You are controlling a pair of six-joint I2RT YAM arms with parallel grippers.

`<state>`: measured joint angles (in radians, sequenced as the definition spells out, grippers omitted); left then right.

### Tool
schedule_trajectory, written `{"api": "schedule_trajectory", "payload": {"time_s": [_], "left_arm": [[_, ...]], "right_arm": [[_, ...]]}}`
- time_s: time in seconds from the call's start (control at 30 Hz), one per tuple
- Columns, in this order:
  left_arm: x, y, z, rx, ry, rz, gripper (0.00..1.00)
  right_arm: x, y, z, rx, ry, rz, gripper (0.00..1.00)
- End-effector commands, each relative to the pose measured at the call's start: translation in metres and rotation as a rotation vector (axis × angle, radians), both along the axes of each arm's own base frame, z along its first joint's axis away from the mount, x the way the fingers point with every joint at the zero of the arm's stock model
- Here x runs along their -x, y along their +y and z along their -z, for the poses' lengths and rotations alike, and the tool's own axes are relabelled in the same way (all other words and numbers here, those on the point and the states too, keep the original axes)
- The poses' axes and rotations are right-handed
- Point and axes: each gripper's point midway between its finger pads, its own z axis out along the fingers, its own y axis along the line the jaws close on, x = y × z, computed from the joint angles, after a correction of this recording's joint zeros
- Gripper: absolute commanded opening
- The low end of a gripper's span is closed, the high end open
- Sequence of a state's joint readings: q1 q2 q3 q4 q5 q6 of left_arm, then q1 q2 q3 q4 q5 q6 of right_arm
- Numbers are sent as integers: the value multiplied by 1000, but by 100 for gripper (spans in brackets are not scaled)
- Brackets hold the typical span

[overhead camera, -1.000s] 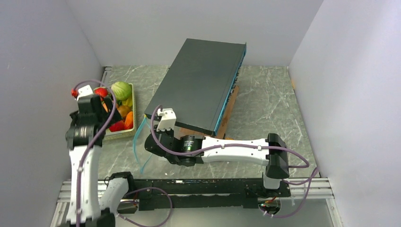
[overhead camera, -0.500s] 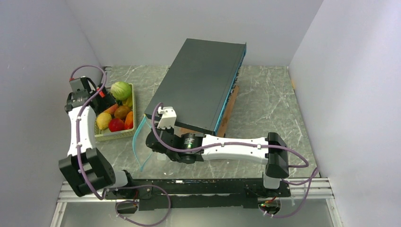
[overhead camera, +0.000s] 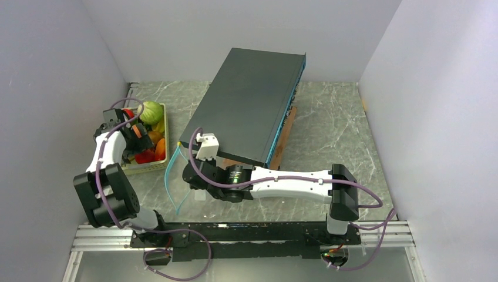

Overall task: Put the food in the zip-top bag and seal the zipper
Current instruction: Pick up the fake fruit from the bin.

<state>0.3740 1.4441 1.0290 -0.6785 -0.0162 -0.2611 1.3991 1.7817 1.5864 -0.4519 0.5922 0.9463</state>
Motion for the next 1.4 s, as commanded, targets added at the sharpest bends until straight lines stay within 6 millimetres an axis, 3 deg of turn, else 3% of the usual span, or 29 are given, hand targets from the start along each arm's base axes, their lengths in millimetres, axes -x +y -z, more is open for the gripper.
{"api": "schedule_trajectory", "payload": {"time_s": [0.0,0.2,0.4,0.53,0.87,0.97,1.23,1.37], "left_arm": [[-12,5,-2,-26,-9,43,100],[-21,9,10,-22,29,61,97],[-20,10,17,-18,58,65,82],[-19,11,6,-41,20,63,63],[-18,9,-20,-67,-57,73,34],[-16,8,-34,-86,-102,69,18],[-6,-1,-65,-171,-188,64,1],[-1,-7,-78,-237,-208,58,0]], "right_arm": [[1,-2,-21,-72,-1,-9,0],[0,1,-22,-74,-5,-9,0],[-1,3,-29,-85,-15,-15,0],[-3,2,-31,-81,-30,-3,0],[-7,4,-24,-45,-49,0,0],[-8,2,-16,-32,-48,5,0],[-8,8,-12,-29,-49,2,0],[-7,11,-9,-10,-49,-15,0]]}}
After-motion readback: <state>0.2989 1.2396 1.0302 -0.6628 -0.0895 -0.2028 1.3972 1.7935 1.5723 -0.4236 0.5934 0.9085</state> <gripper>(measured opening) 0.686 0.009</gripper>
